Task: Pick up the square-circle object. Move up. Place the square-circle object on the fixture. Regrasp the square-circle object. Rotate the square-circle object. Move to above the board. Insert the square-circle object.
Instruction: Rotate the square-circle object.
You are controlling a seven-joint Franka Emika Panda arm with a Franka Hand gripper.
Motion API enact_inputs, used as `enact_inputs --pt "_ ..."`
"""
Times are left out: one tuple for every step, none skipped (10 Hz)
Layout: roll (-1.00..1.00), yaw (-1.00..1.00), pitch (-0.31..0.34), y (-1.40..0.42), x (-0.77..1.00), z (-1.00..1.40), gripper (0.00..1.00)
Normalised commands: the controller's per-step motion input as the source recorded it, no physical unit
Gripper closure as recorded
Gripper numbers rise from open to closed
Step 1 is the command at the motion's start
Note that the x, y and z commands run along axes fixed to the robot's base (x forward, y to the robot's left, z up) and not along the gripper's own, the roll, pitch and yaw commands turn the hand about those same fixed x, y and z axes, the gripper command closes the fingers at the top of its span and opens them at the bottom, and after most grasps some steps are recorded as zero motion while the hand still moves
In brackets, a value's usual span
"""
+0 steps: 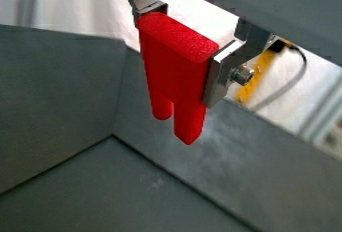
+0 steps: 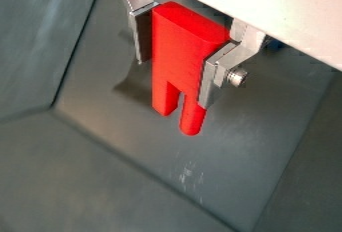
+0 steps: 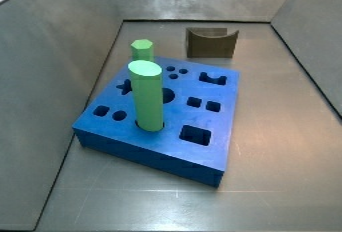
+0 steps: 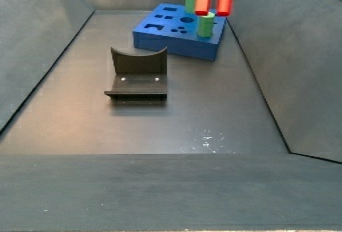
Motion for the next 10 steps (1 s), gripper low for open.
enact_inputs --pt "-0.92 -1.0 0.14 0.02 -0.05 0.03 1.0" --pt "-0.92 -1.0 0.207 0.02 -0.03 0.03 1.0" --pt "-0.93 -1.0 0.266 0.01 -0.05 0.05 1.0" --pt "-0.95 -1.0 0.308 0.01 -0.08 0.07 1.0" --pt "-0.97 -1.0 0.348 0.01 -0.08 0.08 1.0" --pt "-1.0 -1.0 0.388 0.02 -0.08 0.08 1.0" --pt "-1.0 -0.96 0.446 0.01 -0.05 0.08 1.0" --pt "-0.8 -0.72 0.409 0.01 -0.03 0.09 1.0" --pt "-0.57 -0.47 0.325 0.01 0.01 0.07 1.0" --pt "-0.38 -0.28 0.236 0.01 0.03 0.03 1.0"
